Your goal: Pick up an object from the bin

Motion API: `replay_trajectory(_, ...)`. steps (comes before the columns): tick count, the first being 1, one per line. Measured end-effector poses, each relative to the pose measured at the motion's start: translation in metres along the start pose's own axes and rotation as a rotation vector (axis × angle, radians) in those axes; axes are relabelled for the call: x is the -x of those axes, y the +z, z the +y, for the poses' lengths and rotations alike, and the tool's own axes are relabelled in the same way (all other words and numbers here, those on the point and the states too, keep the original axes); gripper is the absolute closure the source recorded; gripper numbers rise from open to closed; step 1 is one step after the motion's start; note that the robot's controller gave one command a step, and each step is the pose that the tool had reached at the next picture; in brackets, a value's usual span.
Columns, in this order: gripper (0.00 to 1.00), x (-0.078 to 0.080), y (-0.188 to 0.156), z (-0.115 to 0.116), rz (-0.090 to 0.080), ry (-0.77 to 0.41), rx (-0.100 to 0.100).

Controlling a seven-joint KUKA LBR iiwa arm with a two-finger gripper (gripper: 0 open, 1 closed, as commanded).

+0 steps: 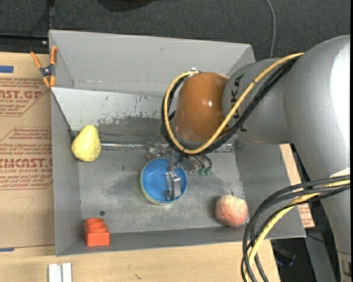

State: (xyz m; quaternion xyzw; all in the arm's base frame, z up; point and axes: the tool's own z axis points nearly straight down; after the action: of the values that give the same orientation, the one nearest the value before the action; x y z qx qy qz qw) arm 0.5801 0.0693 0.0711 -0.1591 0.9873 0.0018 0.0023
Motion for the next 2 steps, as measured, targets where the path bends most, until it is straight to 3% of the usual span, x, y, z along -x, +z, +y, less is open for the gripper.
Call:
replay_trajectory(1,0.00,0.0003,0.0000,-0.0004,-0.001,0.153,0.001)
replay_trajectory(2,1.00,0.0030,-0.0023,0.0008,-0.011,0.000,0.000)
